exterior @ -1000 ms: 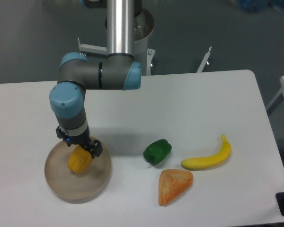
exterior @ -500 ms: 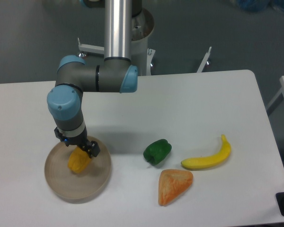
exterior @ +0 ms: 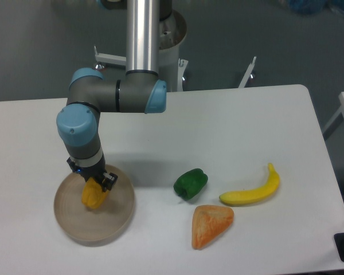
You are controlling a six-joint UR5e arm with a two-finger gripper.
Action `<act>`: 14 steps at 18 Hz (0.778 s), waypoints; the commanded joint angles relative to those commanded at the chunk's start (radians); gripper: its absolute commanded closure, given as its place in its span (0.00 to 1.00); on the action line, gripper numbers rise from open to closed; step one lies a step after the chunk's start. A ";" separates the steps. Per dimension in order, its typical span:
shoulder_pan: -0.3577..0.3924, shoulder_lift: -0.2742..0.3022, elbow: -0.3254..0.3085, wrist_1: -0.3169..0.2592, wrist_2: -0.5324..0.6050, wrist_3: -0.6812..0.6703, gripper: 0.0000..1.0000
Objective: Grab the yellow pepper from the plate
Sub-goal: 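Lower the gripper around the yellow pepper and close on it, then lift the yellow pepper off the plate toward the green pepper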
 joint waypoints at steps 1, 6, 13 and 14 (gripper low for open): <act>0.000 0.002 0.006 0.000 0.000 0.000 0.42; 0.015 0.017 0.022 -0.006 0.003 0.035 0.48; 0.129 0.055 0.044 -0.018 0.024 0.230 0.48; 0.161 0.072 0.051 -0.018 0.032 0.277 0.48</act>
